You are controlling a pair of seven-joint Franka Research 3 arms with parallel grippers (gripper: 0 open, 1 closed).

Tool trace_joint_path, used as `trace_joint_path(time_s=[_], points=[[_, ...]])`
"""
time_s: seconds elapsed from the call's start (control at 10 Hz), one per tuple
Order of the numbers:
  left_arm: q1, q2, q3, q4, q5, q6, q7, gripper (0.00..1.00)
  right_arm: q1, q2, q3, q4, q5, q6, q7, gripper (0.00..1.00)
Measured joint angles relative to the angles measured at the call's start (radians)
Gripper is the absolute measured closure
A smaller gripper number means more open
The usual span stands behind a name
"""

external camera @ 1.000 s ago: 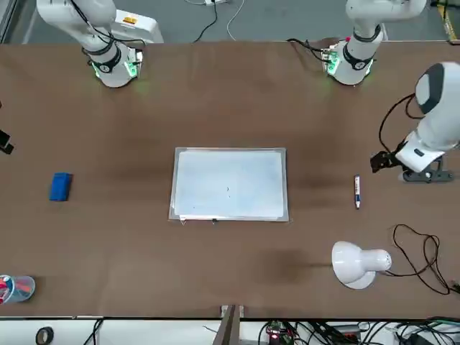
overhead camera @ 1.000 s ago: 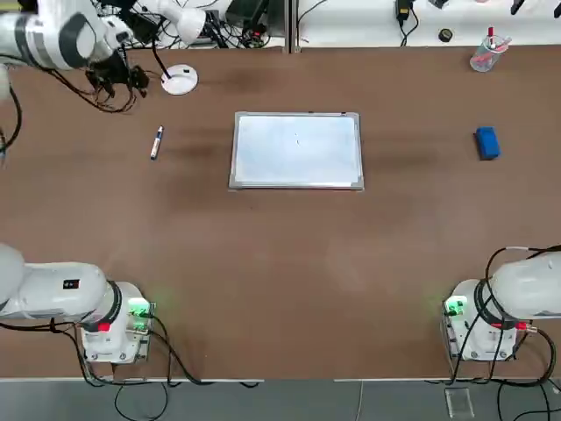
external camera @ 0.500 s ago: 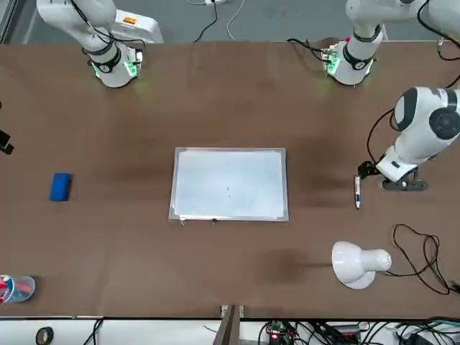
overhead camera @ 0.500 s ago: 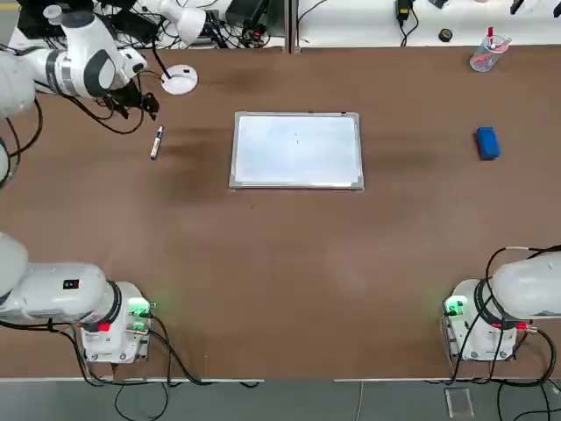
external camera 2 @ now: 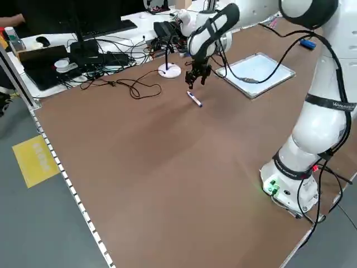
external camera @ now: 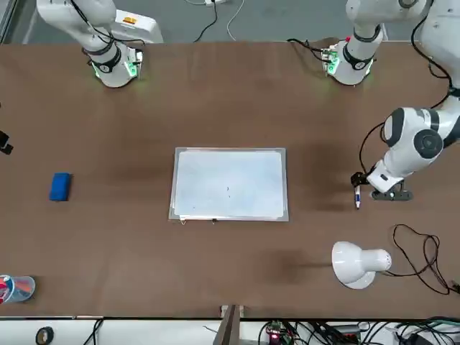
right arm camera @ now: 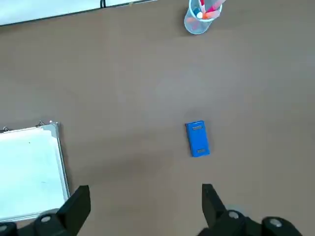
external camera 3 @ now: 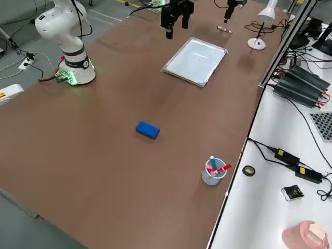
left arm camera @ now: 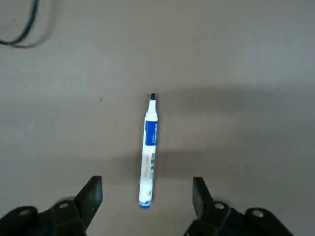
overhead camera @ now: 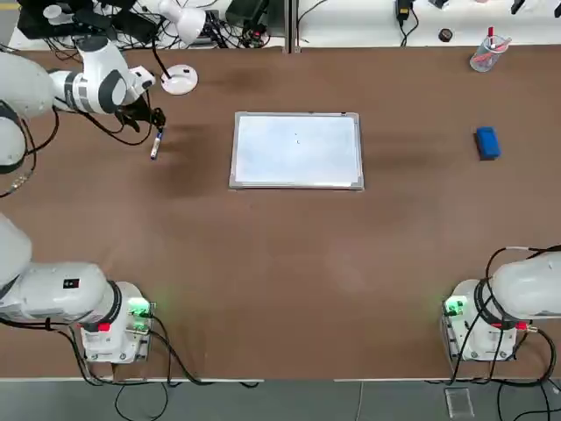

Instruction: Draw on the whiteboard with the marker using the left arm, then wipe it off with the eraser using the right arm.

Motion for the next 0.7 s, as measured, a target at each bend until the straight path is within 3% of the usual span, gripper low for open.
trace_joint_path(time_s=[0.2, 0.7], points=[[0.001, 0.021, 0.0, 0.0, 0.038, 0.015, 0.0, 0.26, 0.0, 0.0, -0.001, 0.0, 0.0, -0.002, 0.0, 0.0], [0.031, 0.054, 0.0, -0.035, 0.07, 0.117, 0.0, 0.33, -0.001, 0.0, -0.004, 0.0, 0.0, -0.005, 0.0, 0.0]])
